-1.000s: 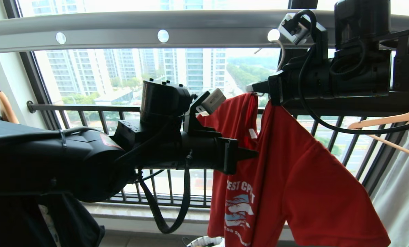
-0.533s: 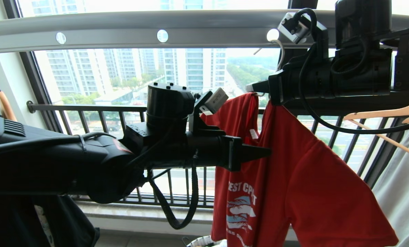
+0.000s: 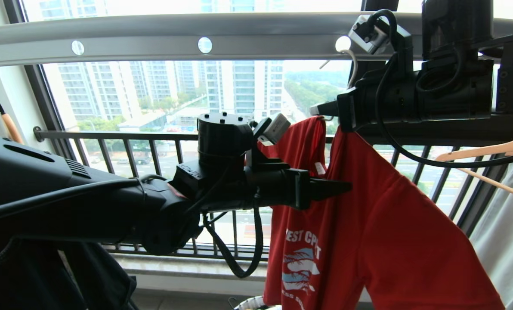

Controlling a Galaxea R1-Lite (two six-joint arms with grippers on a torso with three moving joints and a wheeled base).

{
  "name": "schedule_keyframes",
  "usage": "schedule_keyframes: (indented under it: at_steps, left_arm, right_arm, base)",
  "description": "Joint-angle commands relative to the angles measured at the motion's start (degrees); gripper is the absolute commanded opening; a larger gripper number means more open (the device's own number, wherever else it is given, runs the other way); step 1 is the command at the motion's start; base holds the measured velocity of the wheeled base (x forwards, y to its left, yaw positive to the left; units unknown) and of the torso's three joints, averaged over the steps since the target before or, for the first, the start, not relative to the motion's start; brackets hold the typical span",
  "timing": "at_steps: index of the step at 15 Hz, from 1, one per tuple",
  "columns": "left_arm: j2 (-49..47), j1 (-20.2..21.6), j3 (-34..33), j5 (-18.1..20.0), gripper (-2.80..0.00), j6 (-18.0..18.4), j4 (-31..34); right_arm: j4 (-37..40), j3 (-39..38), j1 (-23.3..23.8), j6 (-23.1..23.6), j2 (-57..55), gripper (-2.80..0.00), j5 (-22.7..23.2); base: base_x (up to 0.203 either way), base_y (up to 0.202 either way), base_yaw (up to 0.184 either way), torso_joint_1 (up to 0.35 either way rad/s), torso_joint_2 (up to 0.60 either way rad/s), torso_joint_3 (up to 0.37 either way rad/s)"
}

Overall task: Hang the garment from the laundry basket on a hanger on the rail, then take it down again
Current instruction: Take the clothes off the clothes rack

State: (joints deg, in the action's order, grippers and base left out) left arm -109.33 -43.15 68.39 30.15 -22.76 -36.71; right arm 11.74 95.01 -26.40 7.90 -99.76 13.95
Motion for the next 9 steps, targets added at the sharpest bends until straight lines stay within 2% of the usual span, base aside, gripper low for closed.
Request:
schedule_keyframes:
  at_steps: [1, 9]
  left_arm:
    - [-1.4, 0.0, -0.2, 0.1, 0.0, -0.1, -0.2]
    - [-2.6, 0.0, -0.5, 0.3, 0.0, -0.1, -0.4]
  right_arm:
    - [0.0, 0.2, -0.1, 0.1, 0.2, -2.8, 0.1]
    - [0.1, 1.1, -0.1, 0.1, 0.3, -2.8, 0.1]
  base:
    - [0.0, 0.0, 0.0, 0.0, 0.0, 0.0]
    - [0.0, 0.0, 0.0, 0.0, 0.0, 0.0]
